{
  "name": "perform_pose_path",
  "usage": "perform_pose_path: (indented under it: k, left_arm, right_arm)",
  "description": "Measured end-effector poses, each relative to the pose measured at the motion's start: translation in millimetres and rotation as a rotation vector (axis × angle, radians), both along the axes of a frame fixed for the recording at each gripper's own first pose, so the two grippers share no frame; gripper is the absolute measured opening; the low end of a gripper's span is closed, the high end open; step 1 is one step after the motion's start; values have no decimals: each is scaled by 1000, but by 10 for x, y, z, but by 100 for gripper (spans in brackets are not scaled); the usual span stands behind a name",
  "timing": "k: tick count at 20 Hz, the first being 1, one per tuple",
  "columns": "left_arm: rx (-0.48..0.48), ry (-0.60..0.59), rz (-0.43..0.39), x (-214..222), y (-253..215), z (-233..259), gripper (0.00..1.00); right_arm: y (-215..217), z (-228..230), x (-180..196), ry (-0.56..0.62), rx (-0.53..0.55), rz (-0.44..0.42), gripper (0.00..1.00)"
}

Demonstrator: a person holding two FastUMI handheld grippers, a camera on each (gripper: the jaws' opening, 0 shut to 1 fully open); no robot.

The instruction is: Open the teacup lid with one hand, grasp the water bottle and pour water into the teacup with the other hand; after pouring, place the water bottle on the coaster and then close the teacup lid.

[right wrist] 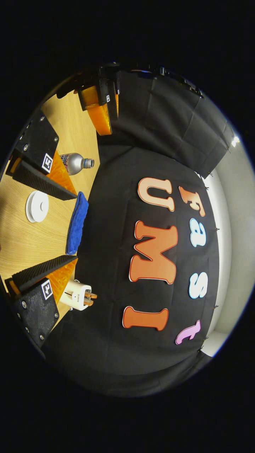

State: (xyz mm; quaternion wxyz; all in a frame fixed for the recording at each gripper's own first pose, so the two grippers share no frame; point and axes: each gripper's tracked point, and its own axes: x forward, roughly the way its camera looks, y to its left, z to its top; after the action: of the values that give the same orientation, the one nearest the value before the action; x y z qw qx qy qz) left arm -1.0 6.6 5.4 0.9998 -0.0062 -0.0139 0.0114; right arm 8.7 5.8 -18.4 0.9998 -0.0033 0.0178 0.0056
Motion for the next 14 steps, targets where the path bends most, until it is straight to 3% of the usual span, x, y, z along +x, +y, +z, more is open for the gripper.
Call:
perform_pose_path:
  k: [8,13,14]
  left_arm:
    - [-25,25,-2,38,44,-144,99]
    - [-6,47,28,70,133,-279,96]
    - [8,47,39,78,161,-282,96]
  right_arm:
    - [118,-390,212,83,26,37,93]
    - [237,-662,381,142,29,64,88]
    - [272,-732,414,159,37,75,82]
